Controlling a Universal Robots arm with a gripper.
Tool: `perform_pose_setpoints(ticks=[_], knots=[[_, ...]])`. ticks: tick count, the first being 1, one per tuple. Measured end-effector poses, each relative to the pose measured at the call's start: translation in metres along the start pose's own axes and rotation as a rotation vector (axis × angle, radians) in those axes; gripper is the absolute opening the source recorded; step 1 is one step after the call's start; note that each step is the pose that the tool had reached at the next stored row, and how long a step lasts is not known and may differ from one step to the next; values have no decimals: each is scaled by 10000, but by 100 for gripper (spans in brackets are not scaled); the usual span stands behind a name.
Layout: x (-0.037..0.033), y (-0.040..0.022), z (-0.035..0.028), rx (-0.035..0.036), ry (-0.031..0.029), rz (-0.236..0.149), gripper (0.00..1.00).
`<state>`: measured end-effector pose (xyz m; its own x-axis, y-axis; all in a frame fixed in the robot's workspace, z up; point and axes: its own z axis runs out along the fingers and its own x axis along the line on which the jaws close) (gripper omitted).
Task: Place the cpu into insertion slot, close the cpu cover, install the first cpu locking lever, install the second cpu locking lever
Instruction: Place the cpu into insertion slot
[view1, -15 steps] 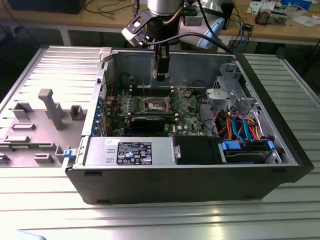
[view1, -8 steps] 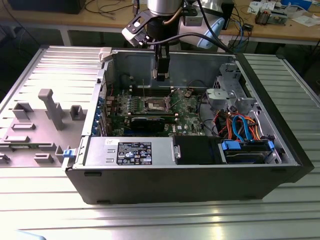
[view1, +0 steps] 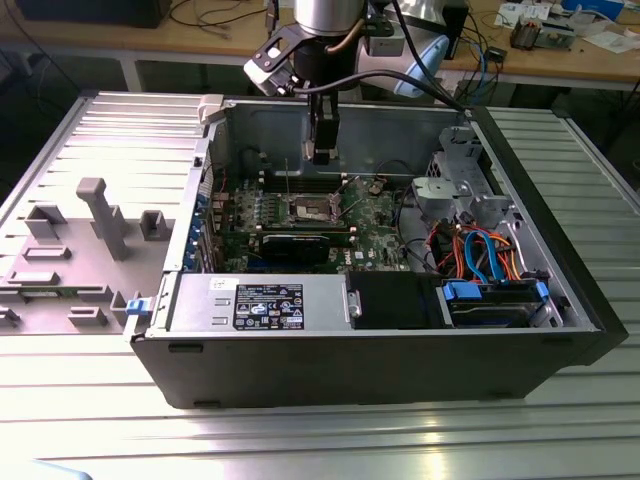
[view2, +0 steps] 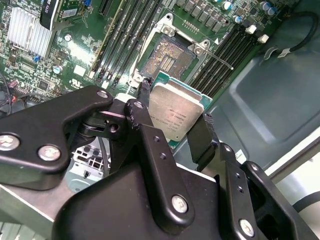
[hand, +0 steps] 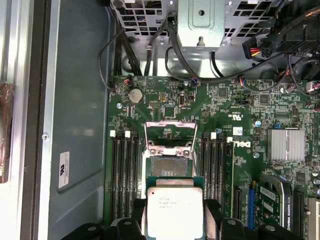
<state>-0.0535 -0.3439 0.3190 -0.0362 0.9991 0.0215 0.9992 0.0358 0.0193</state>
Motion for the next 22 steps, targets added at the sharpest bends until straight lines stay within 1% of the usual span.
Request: perform_pose_setpoints(ticks=[8,11,15,17,18,22], knots=[[0,0,2,-1,0,-1,55],[0,-1,14,-2,2,0,55],[-1,-2,64,0,-1,0,55],[-2,-3,134,0,-1,0,55],[-1,-4,158,-1,0,0,55],[2,-5,234,0,-2,3,55]])
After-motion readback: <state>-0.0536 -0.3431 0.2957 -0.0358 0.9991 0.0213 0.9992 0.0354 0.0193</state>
